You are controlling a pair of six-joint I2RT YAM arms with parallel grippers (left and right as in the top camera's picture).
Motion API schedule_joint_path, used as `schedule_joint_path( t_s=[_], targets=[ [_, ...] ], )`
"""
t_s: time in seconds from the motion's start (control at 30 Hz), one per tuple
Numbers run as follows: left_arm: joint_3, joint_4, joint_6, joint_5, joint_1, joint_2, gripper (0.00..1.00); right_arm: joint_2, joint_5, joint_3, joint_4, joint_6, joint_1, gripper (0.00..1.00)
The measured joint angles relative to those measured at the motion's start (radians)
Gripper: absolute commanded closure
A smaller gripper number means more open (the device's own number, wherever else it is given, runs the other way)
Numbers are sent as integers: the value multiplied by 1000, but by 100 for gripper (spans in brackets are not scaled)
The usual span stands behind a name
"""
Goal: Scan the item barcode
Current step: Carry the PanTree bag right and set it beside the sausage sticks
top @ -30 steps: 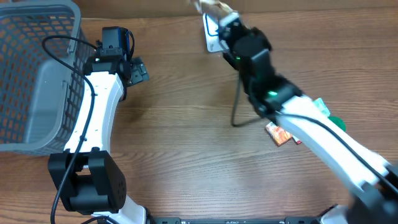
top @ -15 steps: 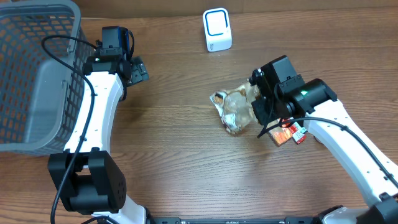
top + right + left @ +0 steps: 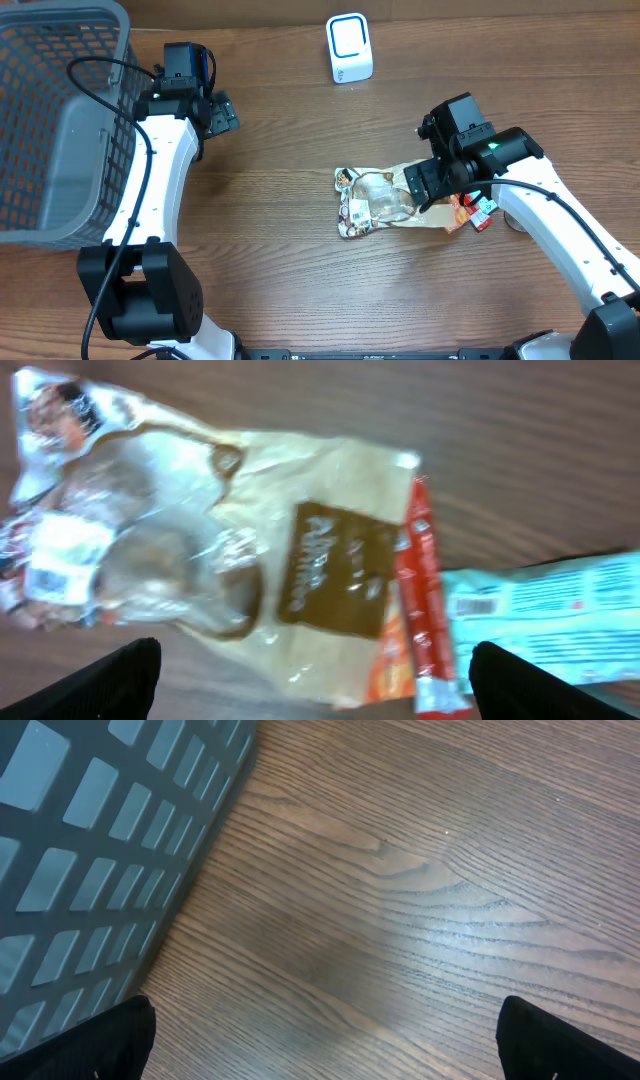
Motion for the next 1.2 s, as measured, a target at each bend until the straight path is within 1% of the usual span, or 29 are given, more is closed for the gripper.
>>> schedule_joint_path(
  t_s=[0.2, 0.4, 1.2],
  targets=[
    [0, 0, 0, 0, 0, 0, 0, 0, 50, 0, 39, 73, -1, 0],
    [0, 0, 0, 0, 0, 0, 0, 0, 51, 0, 33, 114, -1, 0],
    [0, 0, 0, 0, 0, 0, 1, 0, 51, 0, 33, 132, -1, 0]
  ],
)
